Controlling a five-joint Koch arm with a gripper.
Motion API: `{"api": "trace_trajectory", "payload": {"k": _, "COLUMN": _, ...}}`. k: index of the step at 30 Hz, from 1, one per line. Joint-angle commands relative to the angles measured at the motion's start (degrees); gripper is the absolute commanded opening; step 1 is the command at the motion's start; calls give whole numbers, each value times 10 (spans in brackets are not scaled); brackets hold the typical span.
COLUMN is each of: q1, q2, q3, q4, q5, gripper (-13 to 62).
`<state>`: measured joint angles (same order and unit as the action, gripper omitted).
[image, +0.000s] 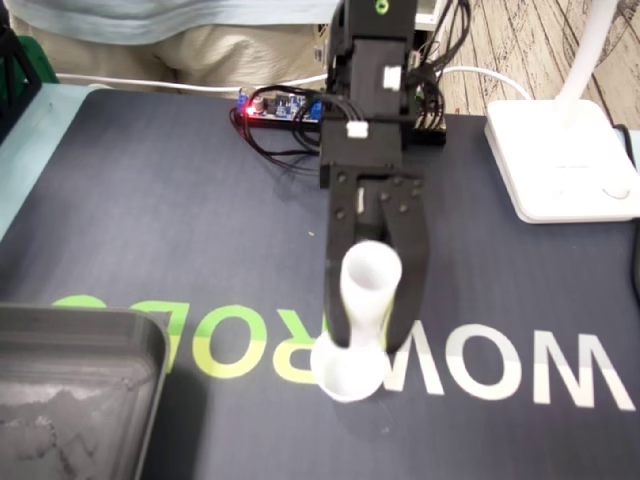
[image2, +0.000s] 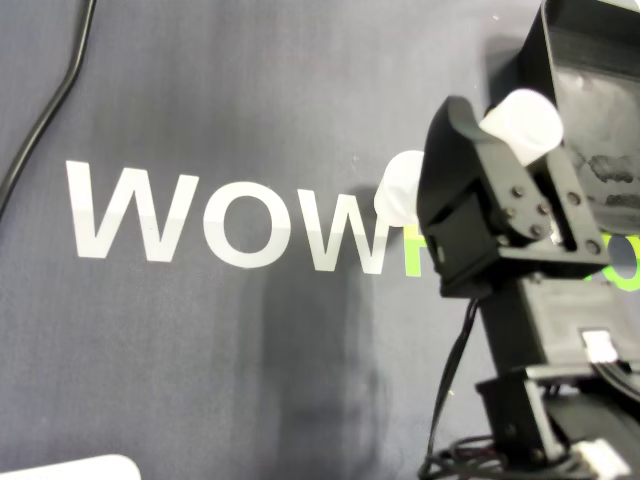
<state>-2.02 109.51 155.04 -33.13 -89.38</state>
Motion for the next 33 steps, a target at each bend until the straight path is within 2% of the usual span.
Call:
{"api": "trace_trajectory", "payload": {"k": 1, "q1": 9, "q2": -13, "q3": -55, "q4": -63, "q5": -8, "gripper": 43}}
{"api": "trace_trajectory", "payload": {"k": 19, "q1": 32, "q2": -113, "q3": -110, "q4": -102, "q5": -8, "gripper": 44}}
{"api": "trace_trajectory", "payload": {"k": 33, "q1": 12, "q2": -123, "q3": -91, "q4": -102, "q5": -7, "gripper": 44}}
